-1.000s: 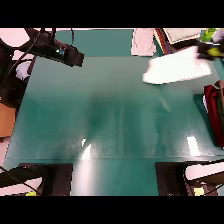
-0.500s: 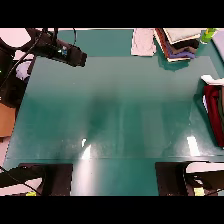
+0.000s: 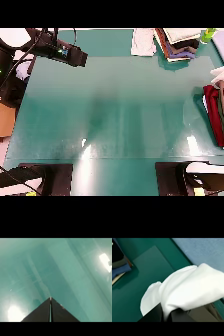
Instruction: Fold the shirts.
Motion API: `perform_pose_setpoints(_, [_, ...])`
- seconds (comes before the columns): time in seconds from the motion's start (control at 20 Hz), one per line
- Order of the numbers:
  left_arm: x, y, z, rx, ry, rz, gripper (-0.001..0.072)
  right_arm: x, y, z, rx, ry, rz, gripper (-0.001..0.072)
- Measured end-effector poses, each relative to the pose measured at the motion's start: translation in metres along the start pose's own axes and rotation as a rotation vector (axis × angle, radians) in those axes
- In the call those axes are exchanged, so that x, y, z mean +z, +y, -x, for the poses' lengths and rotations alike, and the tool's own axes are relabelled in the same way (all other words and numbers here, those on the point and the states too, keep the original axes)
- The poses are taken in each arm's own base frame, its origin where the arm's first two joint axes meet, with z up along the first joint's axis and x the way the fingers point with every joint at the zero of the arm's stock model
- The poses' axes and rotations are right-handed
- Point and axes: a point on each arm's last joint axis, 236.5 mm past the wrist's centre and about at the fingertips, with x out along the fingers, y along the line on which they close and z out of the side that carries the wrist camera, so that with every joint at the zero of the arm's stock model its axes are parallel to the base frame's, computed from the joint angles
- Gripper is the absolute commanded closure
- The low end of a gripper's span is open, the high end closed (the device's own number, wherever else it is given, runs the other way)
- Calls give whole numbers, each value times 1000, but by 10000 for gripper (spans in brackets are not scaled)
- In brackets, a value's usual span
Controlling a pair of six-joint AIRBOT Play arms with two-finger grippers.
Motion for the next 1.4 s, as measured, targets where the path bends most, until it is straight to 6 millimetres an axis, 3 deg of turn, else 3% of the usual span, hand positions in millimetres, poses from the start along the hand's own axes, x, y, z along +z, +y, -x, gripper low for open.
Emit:
perform_pose_setpoints(0.2, [0, 0, 0, -1, 0, -3, 682, -14, -27, 26, -53, 1, 19, 694])
perform_pose_setpoints(0.35, [-1, 0, 0, -1, 2, -4, 682, -42, -64, 42, -136, 51, 62, 694])
perform_pose_setpoints(0.65, [-4, 0, 0, -2, 16, -6, 682, -137, -147, 56, -321, 235, 62, 693])
perform_pose_setpoints(0.95, [-7, -1, -1, -3, 28, -6, 682, -215, -193, 54, -397, 344, 0, 678])
perform_pose_setpoints(1.1, [-7, -1, 0, -4, 31, -6, 682, -243, -205, 54, -424, 403, -12, 233])
perform_pose_setpoints(1.15, [-8, -1, 0, -4, 31, -6, 682, -247, -207, 54, -430, 409, -14, 166])
perform_pose_setpoints(1.25, [-8, -1, 0, -4, 31, -6, 682, -244, -209, 54, -436, 398, -11, 135])
perform_pose_setpoints(1.4, [-8, -1, 0, -4, 31, -6, 682, -208, -201, 59, -432, 305, 18, 135])
